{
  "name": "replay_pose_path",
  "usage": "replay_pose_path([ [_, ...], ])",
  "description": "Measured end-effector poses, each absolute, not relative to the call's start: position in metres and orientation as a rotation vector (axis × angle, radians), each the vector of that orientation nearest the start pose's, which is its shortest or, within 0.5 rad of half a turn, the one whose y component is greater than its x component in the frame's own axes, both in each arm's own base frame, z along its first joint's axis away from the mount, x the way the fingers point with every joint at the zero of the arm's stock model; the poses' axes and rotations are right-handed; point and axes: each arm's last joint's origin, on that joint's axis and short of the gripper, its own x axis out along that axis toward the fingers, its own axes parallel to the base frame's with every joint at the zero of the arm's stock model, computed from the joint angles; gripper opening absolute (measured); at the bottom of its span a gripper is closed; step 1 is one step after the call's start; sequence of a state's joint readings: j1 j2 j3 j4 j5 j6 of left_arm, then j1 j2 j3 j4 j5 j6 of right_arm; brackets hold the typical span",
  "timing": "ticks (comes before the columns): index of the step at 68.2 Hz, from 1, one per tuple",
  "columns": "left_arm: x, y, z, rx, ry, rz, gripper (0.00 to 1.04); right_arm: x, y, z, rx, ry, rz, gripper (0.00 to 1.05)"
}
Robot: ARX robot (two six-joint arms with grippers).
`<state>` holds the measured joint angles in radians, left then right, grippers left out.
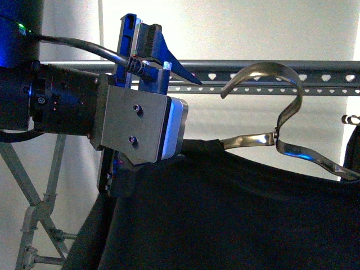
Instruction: Hang clothes on hanger
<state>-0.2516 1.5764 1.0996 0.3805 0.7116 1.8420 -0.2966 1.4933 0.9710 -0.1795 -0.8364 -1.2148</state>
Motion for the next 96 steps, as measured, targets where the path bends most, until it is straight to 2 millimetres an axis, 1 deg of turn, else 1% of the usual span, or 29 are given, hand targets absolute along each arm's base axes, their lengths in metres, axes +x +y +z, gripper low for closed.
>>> replay_pose_path([
  [4,0.34,-0.107,0.3,1.657,-0.807,-0.753,0.98,0.3,-0.07,0.242,-0.712,0.197,0.789,0.09],
  [8,0.342,-0.105,0.299,1.573,-0.795,-0.71,0.98,0.298,-0.071,0.245,-0.652,0.2,0.788,0.09],
  [10,0.344,-0.103,0.301,1.421,-0.769,-0.657,0.98,0.296,-0.071,0.246,-0.595,0.209,0.797,0.09],
  [11,0.346,-0.102,0.304,1.298,-0.735,-0.644,0.98,0.294,-0.072,0.246,-0.566,0.216,0.804,0.09],
  [12,0.346,-0.101,0.305,1.246,-0.723,-0.634,0.98,0.293,-0.072,0.247,-0.554,0.22,0.807,0.09],
  [13,0.347,-0.098,0.309,1.139,-0.695,-0.614,0.98,0.291,-0.071,0.248,-0.53,0.228,0.813,0.09],
  [16,0.348,-0.093,0.314,0.997,-0.66,-0.585,0.98,0.289,-0.071,0.248,-0.499,0.235,0.824,0.09],
  [17,0.348,-0.089,0.316,0.849,-0.616,-0.588,0.98,0.287,-0.071,0.249,-0.476,0.24,0.831,0.09],
  [19,0.348,-0.085,0.32,0.763,-0.598,-0.579,0.98,0.286,-0.071,0.248,-0.454,0.246,0.835,0.09],
  [22,0.347,-0.074,0.328,0.406,-0.509,-0.588,0.98,0.283,-0.071,0.246,-0.399,0.251,0.849,0.09],
  [23,0.347,-0.071,0.33,0.334,-0.496,-0.596,0.98,0.282,-0.071,0.245,-0.378,0.253,0.852,0.09],
  [26,0.342,-0.061,0.337,0.025,-0.422,-0.643,0.98,0.28,-0.072,0.243,-0.326,0.237,0.853,0.09],
  [30,0.337,-0.056,0.34,-0.183,-0.367,-0.67,0.98,0.282,-0.073,0.242,-0.278,0.205,0.84,0.09],
  [33,0.334,-0.055,0.339,-0.272,-0.337,-0.67,0.98,0.283,-0.072,0.244,-0.217,0.192,0.815,0.09],
  [39,0.334,-0.053,0.338,-0.352,-0.304,-0.624,0.98,0.28,-0.071,0.248,-0.07,0.267,0.768,0.09],
  [42,0.334,-0.053,0.338,-0.381,-0.296,-0.599,0.98,0.278,-0.069,0.246,0.014,0.34,0.742,0.09],
  [49,0.333,-0.048,0.34,-0.43,-0.277,-0.526,0.98,0.273,-0.068,0.238,0.118,0.469,0.691,0.09],
  [57,0.333,-0.036,0.345,-0.463,-0.299,-0.422,0.98,0.27,-0.068,0.231,0.114,0.586,0.579,0.09],
  [63,0.333,-0.028,0.35,-0.489,-0.345,-0.357,0.98,0.27,-0.07,0.229,0.095,0.619,0.518,0.09],
  [66,0.332,-0.024,0.356,-0.478,-0.363,-0.29,0.97,0.271,-0.071,0.228,0.097,0.624,0.496,0.09],
  [70,0.329,-0.02,0.359,-0.407,-0.263,-0.131,0.88,0.273,-0.072,0.229,0.105,0.62,0.482,0.09],
  [72,0.321,-0.018,0.357,-0.353,-0.193,-0.064,0.83,0.275,-0.074,0.231,0.113,0.613,0.472,0.09],
  [73,0.315,-0.017,0.353,-0.292,-0.146,-0.034,0.79,0.277,-0.075,0.233,0.117,0.609,0.465,0.09],
  [75,0.308,-0.016,0.349,-0.247,-0.106,-0.017,0.76,0.279,-0.076,0.235,0.124,0.604,0.457,0.09],
  [81,0.281,-0.017,0.323,-0.11,-0.049,0.003,0.6,0.289,-0.081,0.247,0.151,0.573,0.417,0.09],
  [83,0.276,-0.017,0.317,-0.097,-0.046,0.002,0.56,0.29,-0.082,0.251,0.16,0.564,0.408,0.09],
  [91,0.252,-0.018,0.277,-0.035,-0.014,-0.005,0.34,0.301,-0.085,0.278,0.176,0.498,0.371,0.08],
  [93,0.248,-0.018,0.271,-0.028,-0.005,-0.005,0.31,0.303,-0.085,0.281,0.18,0.492,0.365,0.08],
  [96,0.24,-0.017,0.258,-0.02,0.009,-0.005,0.22,0.307,-0.085,0.29,0.189,0.476,0.353,0.08],
])
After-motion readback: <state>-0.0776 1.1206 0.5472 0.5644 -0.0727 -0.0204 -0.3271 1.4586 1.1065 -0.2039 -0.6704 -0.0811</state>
